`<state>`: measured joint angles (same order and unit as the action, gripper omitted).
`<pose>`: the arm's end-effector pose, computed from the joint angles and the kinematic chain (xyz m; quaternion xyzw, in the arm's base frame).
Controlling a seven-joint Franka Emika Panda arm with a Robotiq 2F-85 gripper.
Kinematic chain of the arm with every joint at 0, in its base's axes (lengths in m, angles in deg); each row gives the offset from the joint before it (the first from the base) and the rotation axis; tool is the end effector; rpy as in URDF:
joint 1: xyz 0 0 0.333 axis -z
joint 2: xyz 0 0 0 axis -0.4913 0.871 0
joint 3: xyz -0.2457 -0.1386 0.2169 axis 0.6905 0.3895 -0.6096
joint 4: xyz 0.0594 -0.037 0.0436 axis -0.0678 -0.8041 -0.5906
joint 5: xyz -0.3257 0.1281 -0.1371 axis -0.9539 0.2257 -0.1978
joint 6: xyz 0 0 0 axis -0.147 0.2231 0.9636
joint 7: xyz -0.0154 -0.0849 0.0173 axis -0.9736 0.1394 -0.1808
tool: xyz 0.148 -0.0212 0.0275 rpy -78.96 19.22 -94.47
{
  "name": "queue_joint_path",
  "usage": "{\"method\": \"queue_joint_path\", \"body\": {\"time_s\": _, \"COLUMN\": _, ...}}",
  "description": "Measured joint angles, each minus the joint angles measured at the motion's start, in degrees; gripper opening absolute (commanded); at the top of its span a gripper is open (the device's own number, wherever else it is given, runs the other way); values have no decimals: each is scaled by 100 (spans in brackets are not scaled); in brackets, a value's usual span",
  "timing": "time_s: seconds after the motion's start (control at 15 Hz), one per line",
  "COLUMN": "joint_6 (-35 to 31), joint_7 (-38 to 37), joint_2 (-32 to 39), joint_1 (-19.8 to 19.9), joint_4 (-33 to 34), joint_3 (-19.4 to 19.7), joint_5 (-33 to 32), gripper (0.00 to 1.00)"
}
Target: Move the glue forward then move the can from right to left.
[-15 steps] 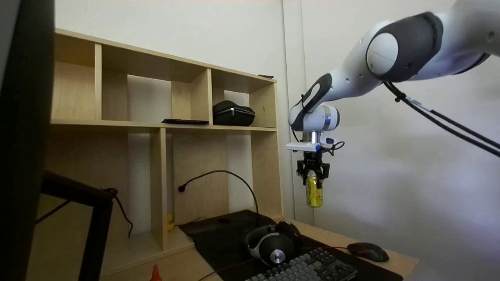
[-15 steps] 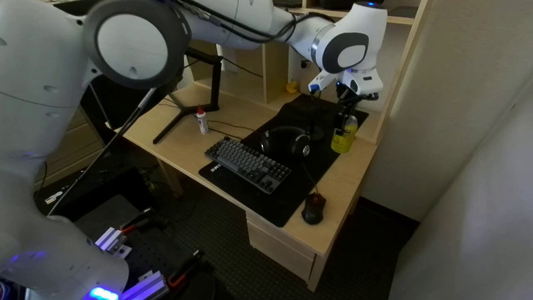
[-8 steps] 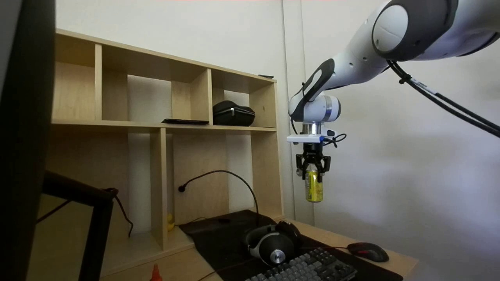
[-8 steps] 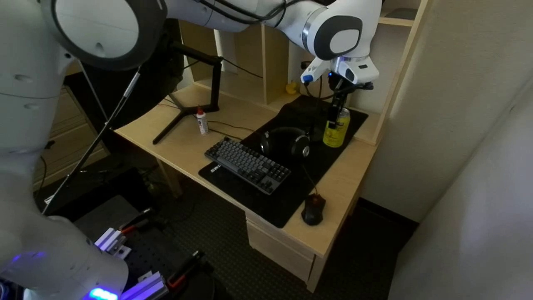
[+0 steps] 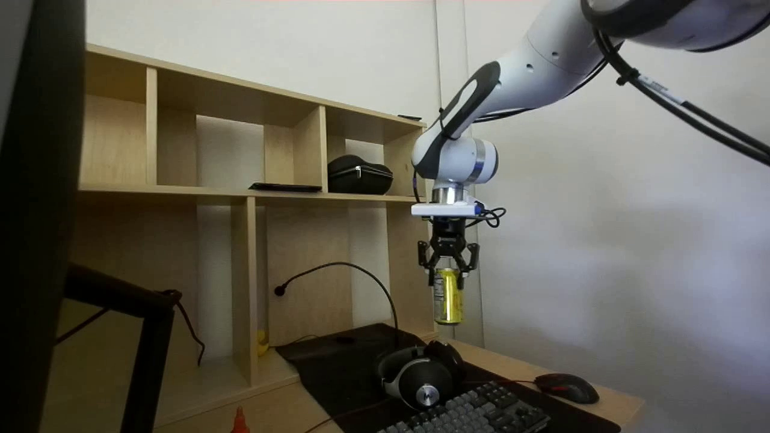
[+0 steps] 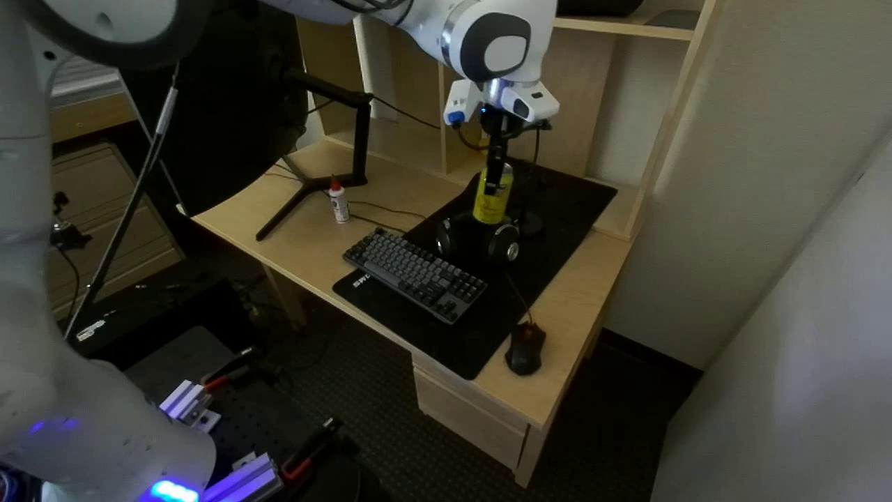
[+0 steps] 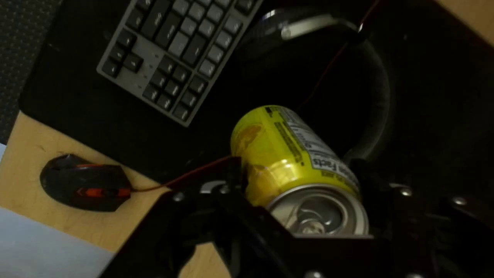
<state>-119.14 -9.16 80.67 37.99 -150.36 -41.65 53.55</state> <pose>0.6767 -0.1497 0.3736 -0.8676 0.4932 0.0231 0.0580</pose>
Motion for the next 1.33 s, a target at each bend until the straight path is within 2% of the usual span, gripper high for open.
{"method": "queue_joint_path", "body": {"time_s": 0.07, "joint_6": 4, "joint_7": 157, "joint_2": -229, "joint_1": -121, "joint_4": -282, "joint_3": -66, "joint_5": 3, "gripper": 44}}
{"method": "queue_joint_path", "body": {"time_s": 0.13, "joint_6": 10, "joint_7": 324, "joint_2": -468, "joint_1": -240, "joint_4": -581, "joint_3": -128, "joint_5": 7, "gripper": 69}}
{"method": "queue_joint_path", "body": {"time_s": 0.33, "joint_6": 39, "joint_7": 664, "joint_2": -1082, "joint_1": -448, "joint_4": -1248, "joint_3": -237, "joint_5": 20, "gripper": 69}}
{"method": "queue_joint_path", "body": {"time_s": 0.4, "joint_6": 41, "joint_7": 695, "joint_2": -1192, "joint_1": -458, "joint_4": -1359, "joint_3": -243, "joint_5": 20, "gripper": 44}}
{"method": "queue_joint_path", "body": {"time_s": 0.6, "joint_6": 79, "joint_7": 743, "joint_2": -1243, "joint_1": -459, "joint_4": -1424, "joint_3": -234, "joint_5": 20, "gripper": 44}}
{"method": "queue_joint_path", "body": {"time_s": 0.73, "joint_6": 256, "joint_7": 1073, "joint_2": -1216, "joint_1": -545, "joint_4": -1534, "joint_3": -365, "joint_5": 169, "gripper": 44}}
{"method": "queue_joint_path", "body": {"time_s": 1.2, "joint_6": 449, "joint_7": 2052, "joint_2": -1847, "joint_1": -1263, "joint_4": -2850, "joint_3": -1101, "joint_5": 783, "gripper": 44}}
{"method": "queue_joint_path", "body": {"time_s": 1.27, "joint_6": 538, "joint_7": 2249, "joint_2": -1985, "joint_1": -1332, "joint_4": -3011, "joint_3": -1174, "joint_5": 815, "gripper": 69}}
{"method": "queue_joint_path", "body": {"time_s": 1.33, "joint_6": 557, "joint_7": 2243, "joint_2": -2063, "joint_1": -1380, "joint_4": -3073, "joint_3": -1196, "joint_5": 814, "gripper": 69}}
